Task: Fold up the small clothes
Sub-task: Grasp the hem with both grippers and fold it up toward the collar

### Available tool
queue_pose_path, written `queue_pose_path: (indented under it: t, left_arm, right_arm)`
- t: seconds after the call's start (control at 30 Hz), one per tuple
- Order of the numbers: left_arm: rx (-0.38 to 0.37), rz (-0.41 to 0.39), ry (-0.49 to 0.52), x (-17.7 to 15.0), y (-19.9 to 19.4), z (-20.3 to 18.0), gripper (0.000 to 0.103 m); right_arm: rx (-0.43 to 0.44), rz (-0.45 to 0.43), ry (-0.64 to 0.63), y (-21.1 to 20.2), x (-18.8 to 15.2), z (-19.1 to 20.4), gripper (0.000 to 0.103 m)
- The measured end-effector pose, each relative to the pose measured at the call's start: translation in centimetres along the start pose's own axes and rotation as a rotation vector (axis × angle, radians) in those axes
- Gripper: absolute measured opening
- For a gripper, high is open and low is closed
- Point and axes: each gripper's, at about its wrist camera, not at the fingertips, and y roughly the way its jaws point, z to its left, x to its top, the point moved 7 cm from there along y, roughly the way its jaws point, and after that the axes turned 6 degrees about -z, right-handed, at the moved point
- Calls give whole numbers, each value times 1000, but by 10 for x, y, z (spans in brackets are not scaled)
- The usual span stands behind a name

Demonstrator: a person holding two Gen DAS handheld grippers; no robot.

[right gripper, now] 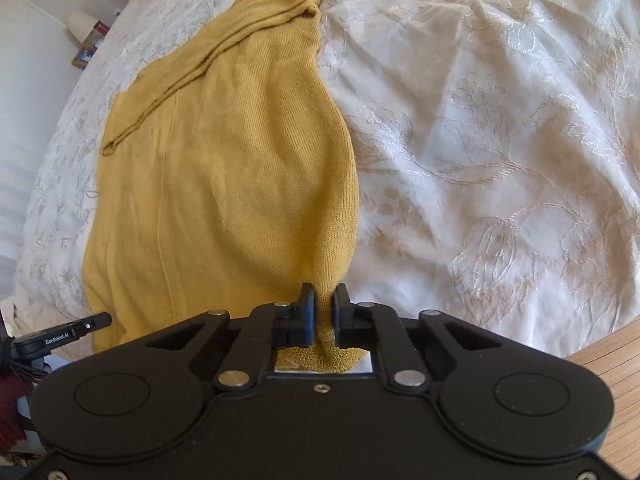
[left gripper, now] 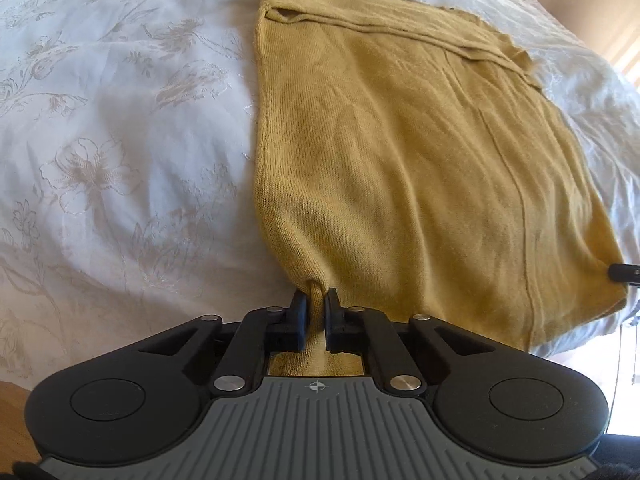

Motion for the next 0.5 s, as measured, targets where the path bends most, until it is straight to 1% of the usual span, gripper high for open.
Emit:
queue_pose_path:
  t: [0.1, 0.2, 0.3, 0.43, 0.5]
  left_arm:
    - [-35, -68, -35, 11, -19, 1, 8]
    - [-68, -133, -59, 28, -36, 3, 8]
    - [-82, -192, -64, 43, -49, 1, 8]
    - [-118, -251, -120, 62, -61, -1, 8]
    - [-126, -275, -124, 72, -67, -3, 8]
  right_arm:
    - [27, -63, 17, -21, 8, 3, 14]
    - [50, -118, 35, -36, 19, 6, 14]
    - [69, -158, 46, -35, 33, 22, 14]
    - [107, -202, 55, -42, 48, 35, 14]
    - [122, -220, 54, -43, 57, 41, 14]
